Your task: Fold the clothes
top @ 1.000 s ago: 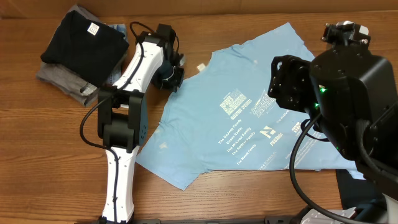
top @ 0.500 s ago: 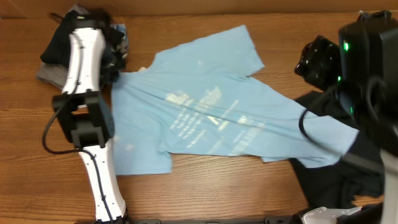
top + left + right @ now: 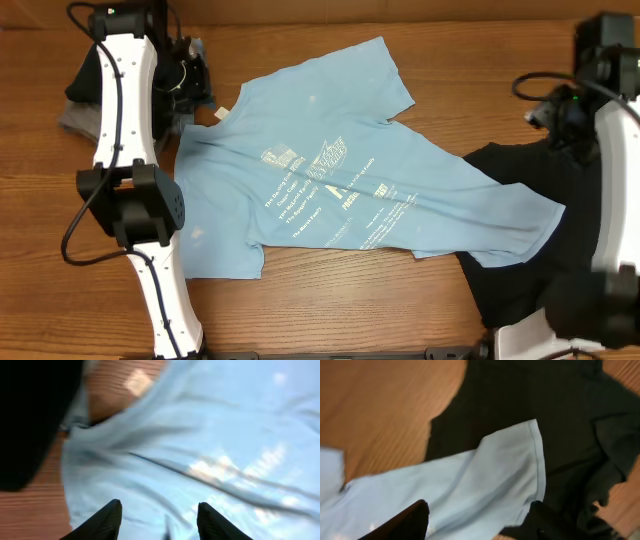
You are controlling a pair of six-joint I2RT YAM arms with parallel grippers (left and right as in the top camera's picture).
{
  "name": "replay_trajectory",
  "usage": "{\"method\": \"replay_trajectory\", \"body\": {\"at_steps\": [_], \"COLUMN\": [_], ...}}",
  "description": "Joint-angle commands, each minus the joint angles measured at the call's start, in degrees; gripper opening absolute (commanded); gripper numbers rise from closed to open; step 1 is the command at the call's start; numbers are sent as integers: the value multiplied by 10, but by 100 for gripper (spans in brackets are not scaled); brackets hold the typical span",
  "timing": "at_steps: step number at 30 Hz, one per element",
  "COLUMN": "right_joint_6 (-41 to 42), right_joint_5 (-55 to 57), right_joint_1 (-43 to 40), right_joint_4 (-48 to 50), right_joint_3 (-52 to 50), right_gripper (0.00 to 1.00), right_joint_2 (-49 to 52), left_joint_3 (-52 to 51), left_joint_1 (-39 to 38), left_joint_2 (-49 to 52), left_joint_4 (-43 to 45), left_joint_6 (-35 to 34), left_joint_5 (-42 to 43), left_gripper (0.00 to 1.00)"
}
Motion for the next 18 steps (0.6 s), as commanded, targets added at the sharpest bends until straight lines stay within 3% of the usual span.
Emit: {"method": "replay_trajectory", "body": {"at_steps": [1,7,9,10,13,18], "right_joint_6": [-83,-95,-95,-95,-94,-92], "right_joint_5": [-110,-216,-230,-229,-208,-205], "right_joint_1": [-72,-167,-179,-180,-180,-174], "right_joint_4": [52,165,183,190,217,275], "right_joint_3": [-49,-91,-92,-92,-92,-107], "right_gripper": [65,59,78,82,83,81], "right_joint_2": [42,117,143,155,186,225], "left_joint_3": [16,14,14,14,13,-9], "left_joint_1": [-23,-88,-113,-126,-163,-207], "left_joint_2": [-34,-34,-34,-34,-33,-33], "left_joint_4": [-14,-34,-33,-33,-29,-14], "left_joint_6": [61,104,107,106,104,71], "left_joint_5": [63,59,44,33,10,-18], "left_gripper": [51,51,54,57,63,64]}}
